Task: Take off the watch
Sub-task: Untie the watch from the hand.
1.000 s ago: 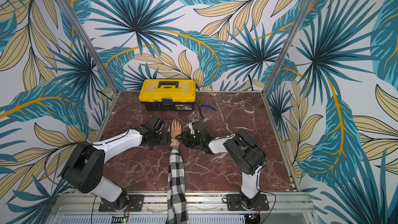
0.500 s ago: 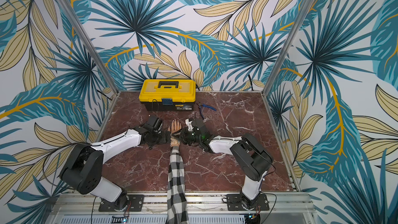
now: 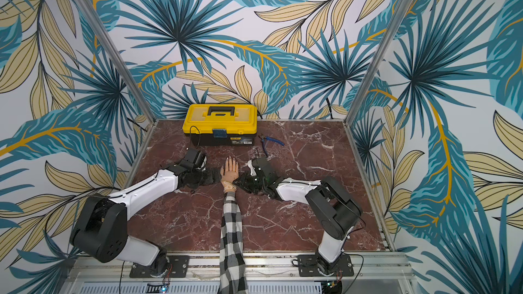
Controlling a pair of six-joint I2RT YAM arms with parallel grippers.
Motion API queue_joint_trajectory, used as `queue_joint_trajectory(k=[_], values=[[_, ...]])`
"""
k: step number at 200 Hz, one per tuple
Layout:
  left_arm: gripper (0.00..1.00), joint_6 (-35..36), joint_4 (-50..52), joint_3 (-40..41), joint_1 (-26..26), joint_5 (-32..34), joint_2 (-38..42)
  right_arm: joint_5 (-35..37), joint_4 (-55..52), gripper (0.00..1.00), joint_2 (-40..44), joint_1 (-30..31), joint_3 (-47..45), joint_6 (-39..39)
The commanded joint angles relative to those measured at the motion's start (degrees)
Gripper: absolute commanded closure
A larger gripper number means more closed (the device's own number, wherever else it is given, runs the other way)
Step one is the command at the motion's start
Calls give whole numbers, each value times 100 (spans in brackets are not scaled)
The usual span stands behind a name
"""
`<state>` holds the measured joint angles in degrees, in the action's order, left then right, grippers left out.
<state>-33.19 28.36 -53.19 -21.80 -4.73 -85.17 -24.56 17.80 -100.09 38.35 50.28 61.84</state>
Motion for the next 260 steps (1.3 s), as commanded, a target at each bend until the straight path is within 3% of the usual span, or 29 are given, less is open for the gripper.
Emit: queue_joint_trajectory(k=[1, 86, 141, 260], values=[[7, 58, -6, -54, 25, -63, 106, 89, -265, 77, -210, -11, 153, -241], [7, 15, -15, 12, 18, -63, 107, 8, -400, 81, -581, -3, 430, -358], [7, 15, -15, 40, 27, -36, 91, -124, -77, 100, -554, -12, 272, -227], [7, 31, -23, 104, 24, 18, 20, -603, 1052, 100, -323, -43, 281, 486]])
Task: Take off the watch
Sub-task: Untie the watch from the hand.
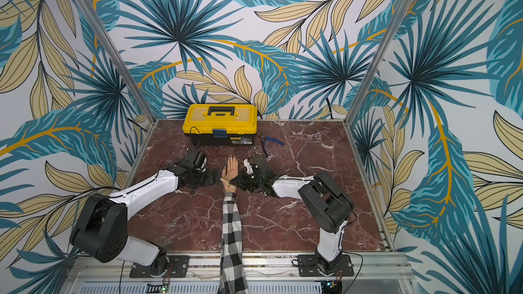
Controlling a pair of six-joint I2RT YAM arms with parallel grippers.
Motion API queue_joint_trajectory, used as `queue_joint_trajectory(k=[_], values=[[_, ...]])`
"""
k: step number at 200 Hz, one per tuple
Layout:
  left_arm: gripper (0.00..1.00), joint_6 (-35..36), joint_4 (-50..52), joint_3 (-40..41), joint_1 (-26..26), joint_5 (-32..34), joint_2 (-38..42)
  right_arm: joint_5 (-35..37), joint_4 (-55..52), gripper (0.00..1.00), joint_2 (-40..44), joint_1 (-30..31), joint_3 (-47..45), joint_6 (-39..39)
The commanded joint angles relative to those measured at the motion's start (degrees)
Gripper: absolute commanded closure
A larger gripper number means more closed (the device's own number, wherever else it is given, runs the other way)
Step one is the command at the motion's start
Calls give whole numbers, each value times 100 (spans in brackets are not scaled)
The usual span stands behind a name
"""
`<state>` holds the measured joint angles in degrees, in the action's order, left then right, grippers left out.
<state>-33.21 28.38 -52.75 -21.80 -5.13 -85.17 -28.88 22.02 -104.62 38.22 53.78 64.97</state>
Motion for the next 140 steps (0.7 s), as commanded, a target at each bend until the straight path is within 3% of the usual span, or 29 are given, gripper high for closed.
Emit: queue_joint_trajectory(k=[1, 38, 101, 123, 140], values=[[7, 29, -25, 57, 26, 57, 23, -170, 633, 100, 123, -36, -69, 174], [7, 25, -32, 80, 26, 38, 20, -50, 433, 100, 27, -64, -233, 90], [7, 8, -27, 65, 55, 102, 68, 801, -1799, 61, 993, -54, -383, -1119], [7, 0, -26, 89, 174, 74, 120, 1218, -3019, 47, 1178, 47, 14, -1730], [7, 8, -26, 121, 291, 54, 191, 1664, -4009, 42, 1153, 186, 467, -2154]])
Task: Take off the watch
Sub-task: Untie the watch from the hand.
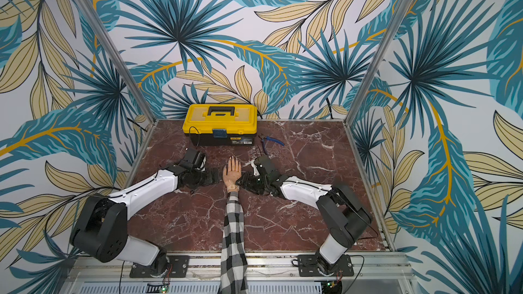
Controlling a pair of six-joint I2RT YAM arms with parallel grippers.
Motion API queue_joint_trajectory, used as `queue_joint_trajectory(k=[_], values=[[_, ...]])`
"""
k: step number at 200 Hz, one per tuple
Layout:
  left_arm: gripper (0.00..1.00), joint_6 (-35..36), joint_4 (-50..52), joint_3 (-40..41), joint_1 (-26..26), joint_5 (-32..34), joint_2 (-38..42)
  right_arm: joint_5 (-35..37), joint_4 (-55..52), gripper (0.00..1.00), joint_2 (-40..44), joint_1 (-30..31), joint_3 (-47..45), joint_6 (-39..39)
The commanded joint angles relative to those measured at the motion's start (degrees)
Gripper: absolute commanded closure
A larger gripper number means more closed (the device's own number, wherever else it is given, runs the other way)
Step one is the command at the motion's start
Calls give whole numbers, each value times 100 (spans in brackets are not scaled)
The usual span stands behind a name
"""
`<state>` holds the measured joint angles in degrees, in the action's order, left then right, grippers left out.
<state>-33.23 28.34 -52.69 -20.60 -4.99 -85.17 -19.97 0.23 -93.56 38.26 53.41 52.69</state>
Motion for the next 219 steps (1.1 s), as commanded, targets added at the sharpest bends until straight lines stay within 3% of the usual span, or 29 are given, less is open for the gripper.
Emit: queue_joint_trajectory(k=[1, 39, 138, 159, 183, 219], values=[[7, 10, -21, 116, 171, 37, 192, 796, -1871, 41, 43, 190, 526, -948], [7, 41, -21, 206, 319, -40, 325, 1496, -2895, 34, -247, 465, 1445, -1437], [6, 18, -26, 270, 329, -83, 337, 2720, -4371, 34, -1838, 1144, 3700, -1944], [6, 19, -23, 269, 329, -112, 334, 3080, -4578, 43, -2033, 1152, 3811, -1938], [6, 41, -22, 259, 331, -191, 340, 3427, -4570, 63, -1969, 1140, 3594, -1890], [6, 71, -28, 205, 303, -377, 291, 3393, -4274, 82, -1708, 1122, 3226, -1754]])
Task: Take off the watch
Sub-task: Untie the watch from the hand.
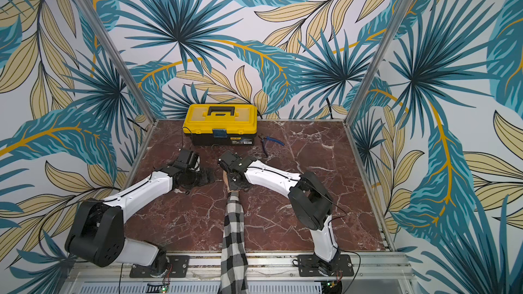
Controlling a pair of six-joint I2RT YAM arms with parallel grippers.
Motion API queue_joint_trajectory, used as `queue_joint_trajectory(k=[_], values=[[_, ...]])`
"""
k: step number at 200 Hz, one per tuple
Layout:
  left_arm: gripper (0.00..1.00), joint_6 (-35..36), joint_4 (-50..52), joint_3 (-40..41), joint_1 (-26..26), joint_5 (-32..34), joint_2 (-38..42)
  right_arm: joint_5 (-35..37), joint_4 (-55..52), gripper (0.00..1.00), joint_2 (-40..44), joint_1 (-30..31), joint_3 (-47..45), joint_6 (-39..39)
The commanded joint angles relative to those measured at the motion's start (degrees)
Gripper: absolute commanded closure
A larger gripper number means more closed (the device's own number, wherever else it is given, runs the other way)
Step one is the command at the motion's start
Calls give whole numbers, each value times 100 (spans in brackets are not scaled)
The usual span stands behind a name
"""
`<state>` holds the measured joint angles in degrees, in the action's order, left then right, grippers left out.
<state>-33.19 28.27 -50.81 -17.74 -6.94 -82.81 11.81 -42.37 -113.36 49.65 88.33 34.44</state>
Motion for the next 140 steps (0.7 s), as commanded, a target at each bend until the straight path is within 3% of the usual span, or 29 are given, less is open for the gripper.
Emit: queue_joint_trajectory(k=[1, 49, 140], values=[[6, 67, -18, 13, 21, -184, 54, 207, -2, 83, 280, -17, -283, 81], [6, -42, -317, -20, -390, -462, -33, -226, 564, 100, 543, -93, -629, 208], [6, -443, -953, 83, -943, -644, -543, -2297, 3137, 100, 1309, -753, -2103, 966]])
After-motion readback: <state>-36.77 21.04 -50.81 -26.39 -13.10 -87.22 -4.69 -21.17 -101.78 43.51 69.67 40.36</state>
